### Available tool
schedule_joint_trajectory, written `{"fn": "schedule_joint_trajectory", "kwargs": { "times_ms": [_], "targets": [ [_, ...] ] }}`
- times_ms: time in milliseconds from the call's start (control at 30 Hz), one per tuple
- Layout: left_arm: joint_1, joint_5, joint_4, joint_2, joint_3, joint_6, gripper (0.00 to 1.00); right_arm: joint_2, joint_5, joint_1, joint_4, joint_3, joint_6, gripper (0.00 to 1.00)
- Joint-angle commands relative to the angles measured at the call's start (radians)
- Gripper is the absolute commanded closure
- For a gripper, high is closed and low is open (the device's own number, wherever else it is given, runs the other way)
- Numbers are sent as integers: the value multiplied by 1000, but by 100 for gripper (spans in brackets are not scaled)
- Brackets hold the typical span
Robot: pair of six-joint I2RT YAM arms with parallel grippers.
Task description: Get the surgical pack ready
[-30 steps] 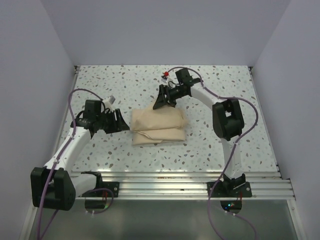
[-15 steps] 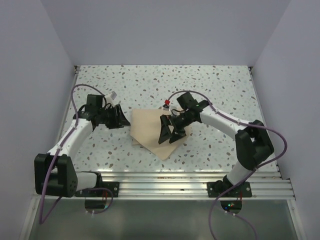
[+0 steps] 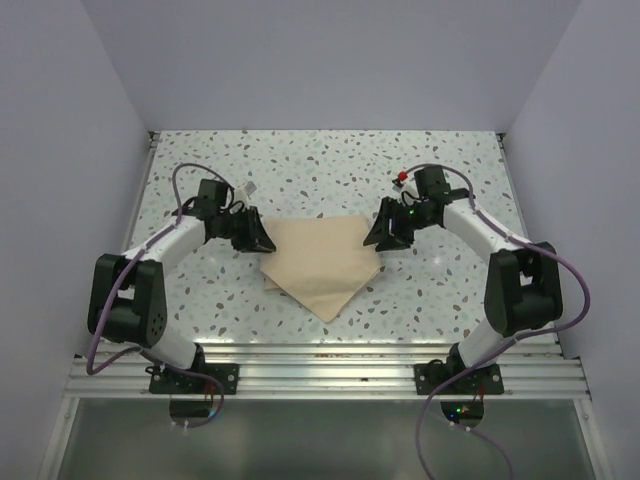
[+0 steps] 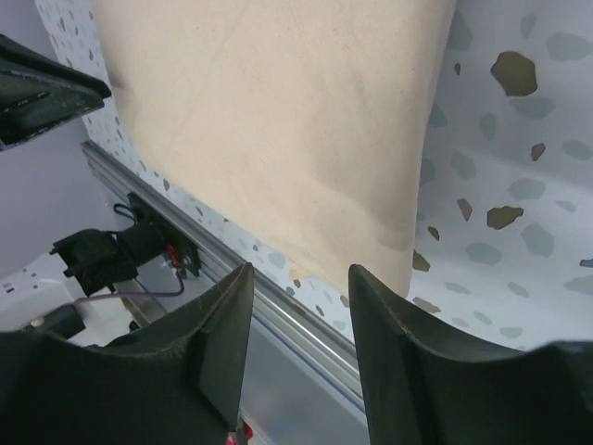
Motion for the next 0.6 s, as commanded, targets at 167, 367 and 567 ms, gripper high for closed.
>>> {"fn": "schedule_joint_trajectory", "kwargs": {
  "times_ms": [167,367,567],
  "targets": [
    [2,-65,-38,-37,47,-5,63,30,-18,8,-26,-10,-55,50],
    [4,-103,-61,-47,36,17,61,60,-47,8,38,-96,-34,51],
    [-2,-167,-84,-22,114,78,56,84,-134,9,101,-147,12,51]
  ]
}}
